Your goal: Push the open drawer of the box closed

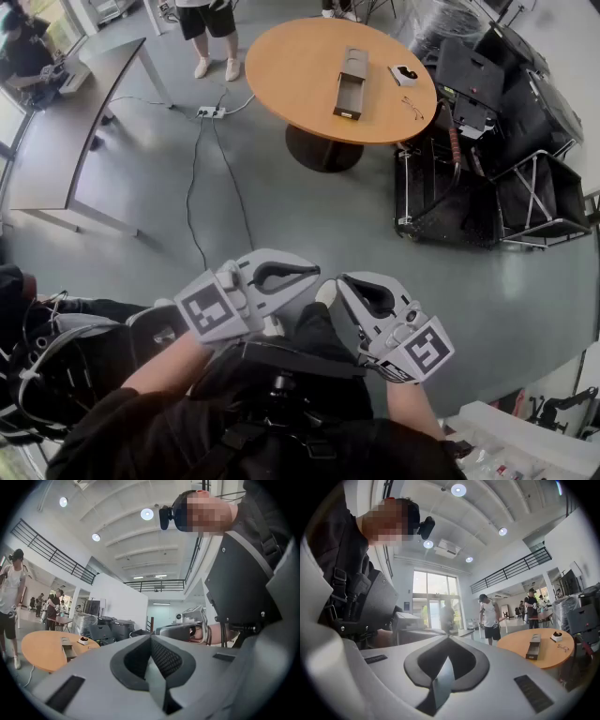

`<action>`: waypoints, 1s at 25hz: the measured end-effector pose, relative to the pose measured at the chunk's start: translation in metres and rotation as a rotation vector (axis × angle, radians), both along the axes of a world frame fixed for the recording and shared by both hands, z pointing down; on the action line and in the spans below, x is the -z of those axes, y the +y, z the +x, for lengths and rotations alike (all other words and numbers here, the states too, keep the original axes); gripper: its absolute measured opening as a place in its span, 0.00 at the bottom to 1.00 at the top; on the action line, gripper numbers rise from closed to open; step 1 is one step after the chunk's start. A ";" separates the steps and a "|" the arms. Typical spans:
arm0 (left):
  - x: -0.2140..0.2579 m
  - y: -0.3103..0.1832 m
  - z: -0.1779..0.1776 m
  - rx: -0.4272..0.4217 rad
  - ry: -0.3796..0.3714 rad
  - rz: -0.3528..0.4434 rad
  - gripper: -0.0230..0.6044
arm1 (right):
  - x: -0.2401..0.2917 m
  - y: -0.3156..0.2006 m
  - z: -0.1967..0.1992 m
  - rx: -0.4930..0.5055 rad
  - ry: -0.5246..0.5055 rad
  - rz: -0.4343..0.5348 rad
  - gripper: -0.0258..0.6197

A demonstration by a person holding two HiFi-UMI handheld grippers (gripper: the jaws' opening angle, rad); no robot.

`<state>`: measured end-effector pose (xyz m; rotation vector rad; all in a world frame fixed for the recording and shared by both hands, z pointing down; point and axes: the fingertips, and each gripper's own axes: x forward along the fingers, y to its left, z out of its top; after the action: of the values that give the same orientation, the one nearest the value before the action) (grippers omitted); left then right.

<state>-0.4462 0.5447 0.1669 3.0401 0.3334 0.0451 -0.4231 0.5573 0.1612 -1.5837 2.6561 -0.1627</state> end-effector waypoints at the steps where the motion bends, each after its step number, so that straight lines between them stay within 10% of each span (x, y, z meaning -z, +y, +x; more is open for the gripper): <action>1: 0.000 -0.001 0.004 0.002 0.001 0.006 0.09 | 0.000 -0.002 0.004 0.003 -0.003 0.000 0.05; 25: -0.005 -0.099 0.196 0.115 -0.026 0.007 0.09 | -0.008 -0.104 0.190 0.141 -0.063 0.029 0.05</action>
<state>-0.2499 0.4455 0.1717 3.0566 0.1567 0.0779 -0.2332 0.4536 0.1696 -1.3602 2.7075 -0.1756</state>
